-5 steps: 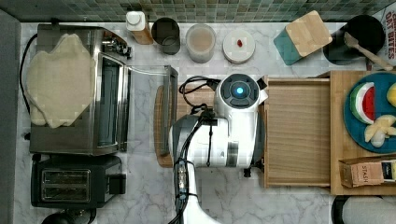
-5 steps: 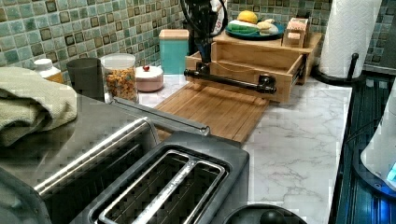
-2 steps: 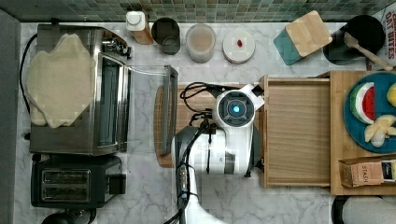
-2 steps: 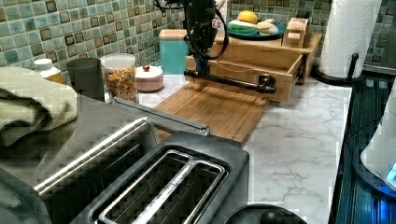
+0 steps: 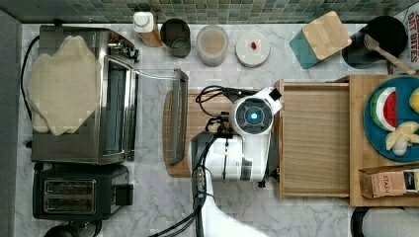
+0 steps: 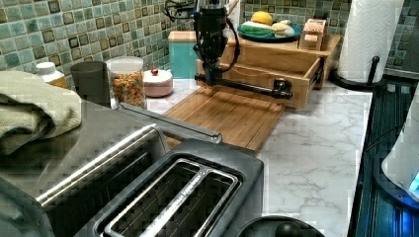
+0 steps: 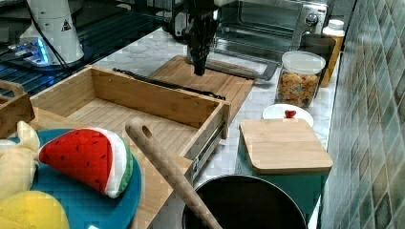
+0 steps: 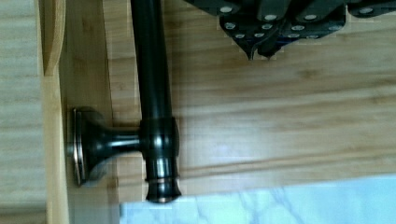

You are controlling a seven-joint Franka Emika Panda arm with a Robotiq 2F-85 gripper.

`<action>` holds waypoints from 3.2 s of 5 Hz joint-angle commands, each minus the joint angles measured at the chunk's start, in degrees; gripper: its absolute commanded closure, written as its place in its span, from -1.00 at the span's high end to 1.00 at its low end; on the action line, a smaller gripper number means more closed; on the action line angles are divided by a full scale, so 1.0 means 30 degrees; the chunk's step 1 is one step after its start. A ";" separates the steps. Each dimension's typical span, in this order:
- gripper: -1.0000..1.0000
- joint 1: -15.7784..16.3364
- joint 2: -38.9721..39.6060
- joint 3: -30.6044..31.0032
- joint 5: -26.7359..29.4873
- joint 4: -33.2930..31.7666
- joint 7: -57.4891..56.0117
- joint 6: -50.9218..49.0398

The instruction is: Close the drawer.

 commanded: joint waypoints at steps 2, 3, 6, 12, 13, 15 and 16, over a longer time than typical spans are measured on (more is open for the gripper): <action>-1.00 -0.1332 -0.1097 -0.1343 -0.1478 -0.2312 -0.0055 0.1273; -1.00 -0.2010 -0.1021 -0.1534 -0.1521 -0.2061 -0.1305 0.1647; -1.00 -0.4491 0.1725 -0.3196 0.1981 0.2036 -0.7791 0.0907; -1.00 -0.5798 0.3330 -0.7744 -0.2099 0.5927 -0.7727 0.2210; -1.00 -0.5663 0.3351 -0.7885 -0.2017 0.5922 -0.7783 0.2215; -1.00 -0.5537 0.3366 -0.8020 -0.1940 0.5922 -0.7832 0.2216; -1.00 -0.5200 0.3420 -0.8375 -0.1732 0.5914 -0.7976 0.2230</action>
